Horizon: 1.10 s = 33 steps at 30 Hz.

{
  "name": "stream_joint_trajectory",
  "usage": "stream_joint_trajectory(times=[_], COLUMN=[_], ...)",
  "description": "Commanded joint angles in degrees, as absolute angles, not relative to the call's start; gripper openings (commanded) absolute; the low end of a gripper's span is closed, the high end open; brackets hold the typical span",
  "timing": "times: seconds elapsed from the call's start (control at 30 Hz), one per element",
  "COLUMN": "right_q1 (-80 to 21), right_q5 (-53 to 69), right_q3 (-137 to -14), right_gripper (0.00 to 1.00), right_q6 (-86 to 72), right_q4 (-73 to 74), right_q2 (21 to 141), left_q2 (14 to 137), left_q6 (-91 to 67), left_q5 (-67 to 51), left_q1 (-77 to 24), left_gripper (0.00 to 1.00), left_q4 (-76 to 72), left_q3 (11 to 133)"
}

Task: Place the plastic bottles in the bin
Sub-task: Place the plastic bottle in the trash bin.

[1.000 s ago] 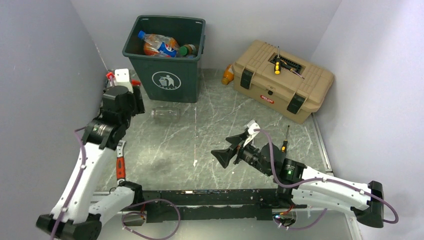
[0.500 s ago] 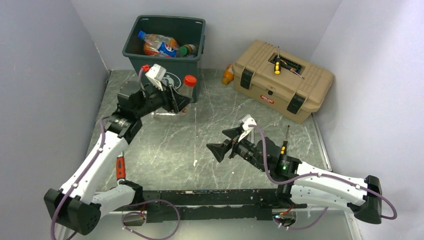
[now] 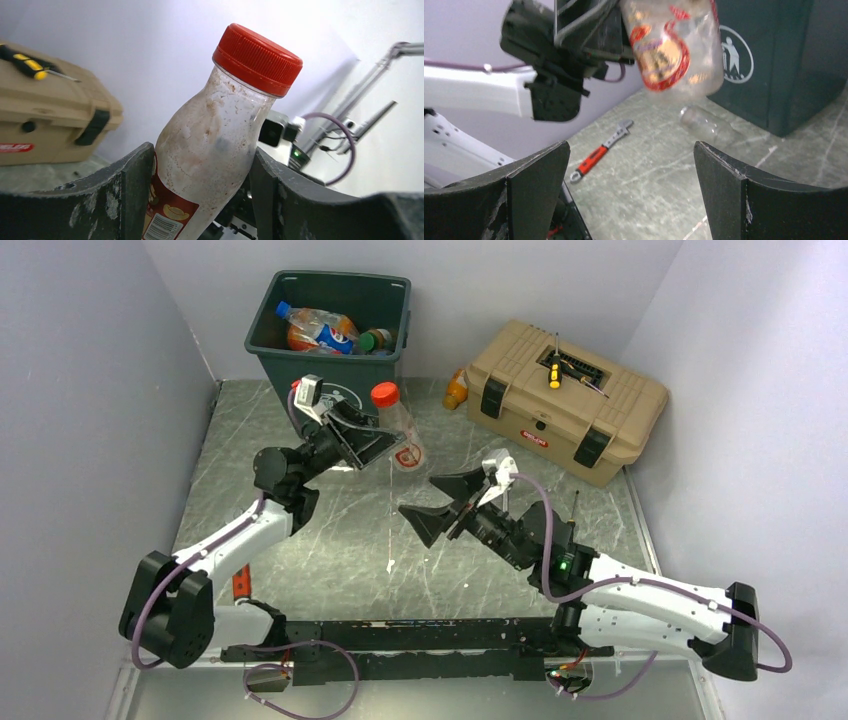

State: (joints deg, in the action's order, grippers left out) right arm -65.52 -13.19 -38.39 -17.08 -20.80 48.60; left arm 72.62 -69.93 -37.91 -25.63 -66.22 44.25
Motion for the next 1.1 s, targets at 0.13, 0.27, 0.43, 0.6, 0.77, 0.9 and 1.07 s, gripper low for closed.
stream_joint_trajectory(times=[0.13,0.27,0.43,0.6,0.77,0.9,1.07], right_q1=[-65.74,-65.74,-65.74,-65.74,-65.74,-65.74,-65.74], right_q5=[-10.32,-9.84,-14.95,-16.74,-13.42,-11.23,-8.51], right_q3=[-47.53,-50.80,-51.55,-52.70,-54.29,-51.36,-49.05], right_gripper=[1.00,1.00,1.00,1.00,0.95,0.77,0.45], right_q6=[-14.93,-13.74,-10.45,-4.36,-3.28,-4.19,-4.76], right_q4=[-20.34,-16.13,-12.53,-8.45,-7.84,-13.05,-17.00], right_q2=[49.44,51.72,51.46,50.96,53.70,53.64,52.37], left_q2=[70.29,70.32,69.54,66.89,67.06,67.67,67.23], left_q6=[-75.13,-75.06,-75.06,-71.17,-71.34,-71.66,-69.85], left_q5=[-43.94,-45.10,-47.27,-48.90,-49.41,-49.93,-49.60], left_q1=[-29.78,-31.28,-32.24,-32.67,-33.65,-34.42,-34.72], left_gripper=[0.00,0.00,0.00,0.00,0.00,0.00,0.24], left_q4=[-75.33,-75.79,-71.54,-60.35,-59.13,-59.06,-57.37], left_q3=[45.51,45.82,47.06,49.04,49.83,50.08,49.56])
